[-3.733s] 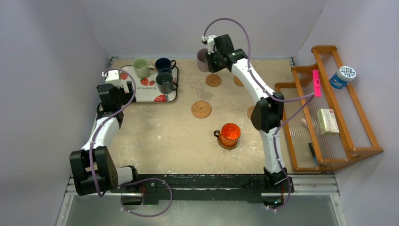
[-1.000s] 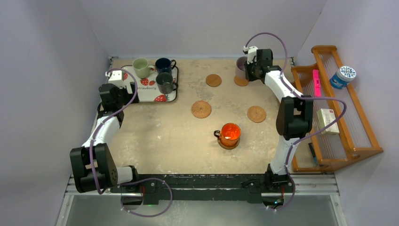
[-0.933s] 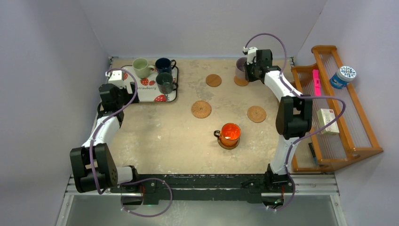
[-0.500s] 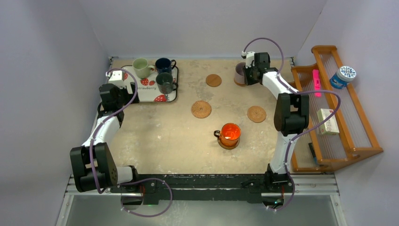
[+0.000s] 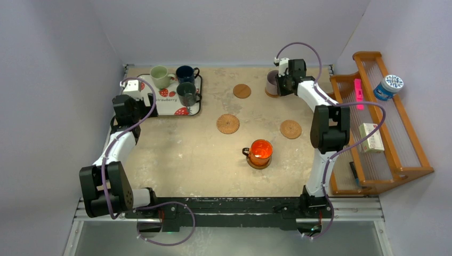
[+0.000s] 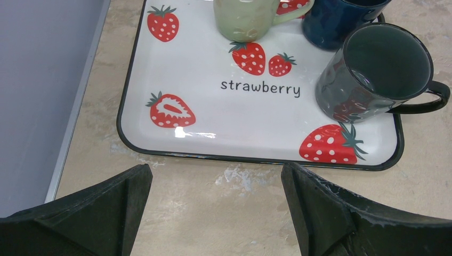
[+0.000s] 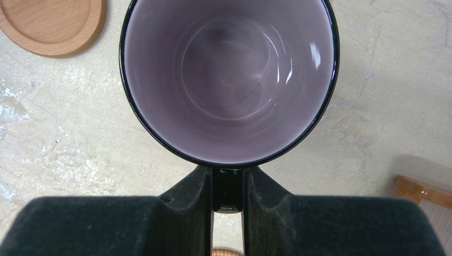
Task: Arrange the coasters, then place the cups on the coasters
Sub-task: Place the cup on the coaster.
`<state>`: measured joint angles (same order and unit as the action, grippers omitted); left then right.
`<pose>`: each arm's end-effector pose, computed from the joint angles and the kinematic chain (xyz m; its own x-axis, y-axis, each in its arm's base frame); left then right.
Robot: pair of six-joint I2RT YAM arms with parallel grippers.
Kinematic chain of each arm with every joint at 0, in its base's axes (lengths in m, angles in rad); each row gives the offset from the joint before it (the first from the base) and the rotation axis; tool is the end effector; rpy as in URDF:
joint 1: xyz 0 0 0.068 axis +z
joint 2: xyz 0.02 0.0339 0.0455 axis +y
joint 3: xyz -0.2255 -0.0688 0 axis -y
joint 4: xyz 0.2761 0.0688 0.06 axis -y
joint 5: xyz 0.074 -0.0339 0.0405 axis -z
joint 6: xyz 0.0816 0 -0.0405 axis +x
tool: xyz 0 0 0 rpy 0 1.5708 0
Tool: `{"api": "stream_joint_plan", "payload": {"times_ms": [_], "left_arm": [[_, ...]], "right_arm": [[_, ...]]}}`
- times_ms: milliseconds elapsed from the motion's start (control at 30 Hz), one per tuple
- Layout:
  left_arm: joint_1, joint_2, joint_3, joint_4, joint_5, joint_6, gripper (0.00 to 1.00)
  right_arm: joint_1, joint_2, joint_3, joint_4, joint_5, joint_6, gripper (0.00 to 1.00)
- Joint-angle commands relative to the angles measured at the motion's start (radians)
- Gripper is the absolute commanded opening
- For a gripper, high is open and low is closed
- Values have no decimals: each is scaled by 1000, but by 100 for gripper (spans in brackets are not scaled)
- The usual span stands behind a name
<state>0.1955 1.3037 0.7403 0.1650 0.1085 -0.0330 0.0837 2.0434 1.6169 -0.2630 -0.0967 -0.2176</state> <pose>0.3636 0.0630 0.1741 -0.3772 -0.1081 -0.9198 -0.1077 0.9915 -0.0724 0.5161 0.0512 0.1559 -0.5850 -0.2647 -0.7666 -0.2906 0.9509 -0.1066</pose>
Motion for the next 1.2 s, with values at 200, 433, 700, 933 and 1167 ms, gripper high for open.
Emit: {"api": "stream_joint_plan", "payload": {"times_ms": [200, 433, 700, 933, 1167], "left_arm": [[7, 3, 4, 44, 17, -1, 100], [7, 5, 4, 45, 19, -1, 100], [8, 12, 7, 45, 20, -2, 100], [8, 15, 7, 45, 20, -2, 100], [7, 17, 8, 44, 20, -2, 100]], "right_arm": [[-4, 3, 79, 84, -9, 12, 0], [-6, 15, 91, 84, -3, 15, 0], [-8, 32, 104, 88, 10, 17, 0], [-11, 50, 117, 87, 12, 20, 0], [-13, 61, 124, 88, 17, 22, 0]]}}
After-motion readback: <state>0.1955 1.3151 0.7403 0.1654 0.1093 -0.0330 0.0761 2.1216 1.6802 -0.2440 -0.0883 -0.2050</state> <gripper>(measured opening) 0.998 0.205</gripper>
